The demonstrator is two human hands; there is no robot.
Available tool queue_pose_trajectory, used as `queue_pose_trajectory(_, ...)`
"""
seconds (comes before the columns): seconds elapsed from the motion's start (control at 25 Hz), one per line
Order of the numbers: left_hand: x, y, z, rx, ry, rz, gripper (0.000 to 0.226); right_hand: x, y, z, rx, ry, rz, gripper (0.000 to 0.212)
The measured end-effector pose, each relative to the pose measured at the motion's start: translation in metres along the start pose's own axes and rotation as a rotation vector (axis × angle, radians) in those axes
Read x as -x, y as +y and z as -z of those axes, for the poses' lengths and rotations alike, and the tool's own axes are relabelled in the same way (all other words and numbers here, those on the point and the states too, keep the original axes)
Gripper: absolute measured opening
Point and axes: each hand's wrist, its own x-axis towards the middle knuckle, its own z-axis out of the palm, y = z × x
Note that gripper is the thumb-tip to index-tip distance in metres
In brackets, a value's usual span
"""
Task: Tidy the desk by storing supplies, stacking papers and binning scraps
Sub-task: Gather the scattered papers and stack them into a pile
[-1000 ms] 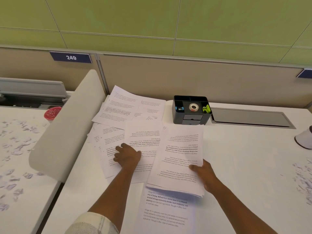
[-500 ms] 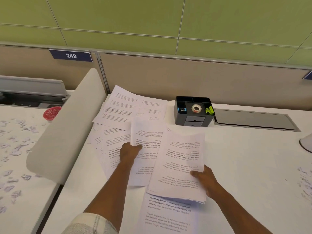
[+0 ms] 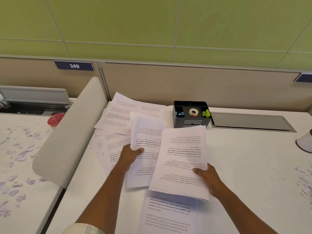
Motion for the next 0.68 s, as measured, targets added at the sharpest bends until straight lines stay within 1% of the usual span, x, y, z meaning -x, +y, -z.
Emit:
queue_pose_trajectory(0.16,0.007,0.011,0.013,0.064,0.007,-0.06,0.02,0.006,-0.005,0.012,-0.079,-0.003,0.046,0.032)
queue_pose_trajectory(0.24,0.011,0.018,0.024,0.095,0.007,-0.079,0.022,0.007,-0.005,0.021,-0.117,0.005,0.067,0.034)
queue_pose_trajectory(0.4,0.022,0.038,0.048,0.163,-0.051,-0.117,0.049,0.01,-0.005,0.037,-0.125,0.092,0.103,0.033)
queue_pose_trajectory(0.52,0.031,0.05,0.061,0.234,-0.198,-0.109,0.069,0.011,-0.005,0.043,-0.124,0.157,0.129,0.029)
queue_pose_trajectory(0.6,0.037,0.056,0.062,0.247,-0.307,-0.111,0.08,0.013,-0.006,0.039,-0.129,0.135,0.132,0.029)
queue_pose_trajectory(0.68,0.043,0.059,0.056,0.247,-0.384,-0.12,0.086,0.014,-0.008,0.027,-0.126,0.078,0.141,0.031)
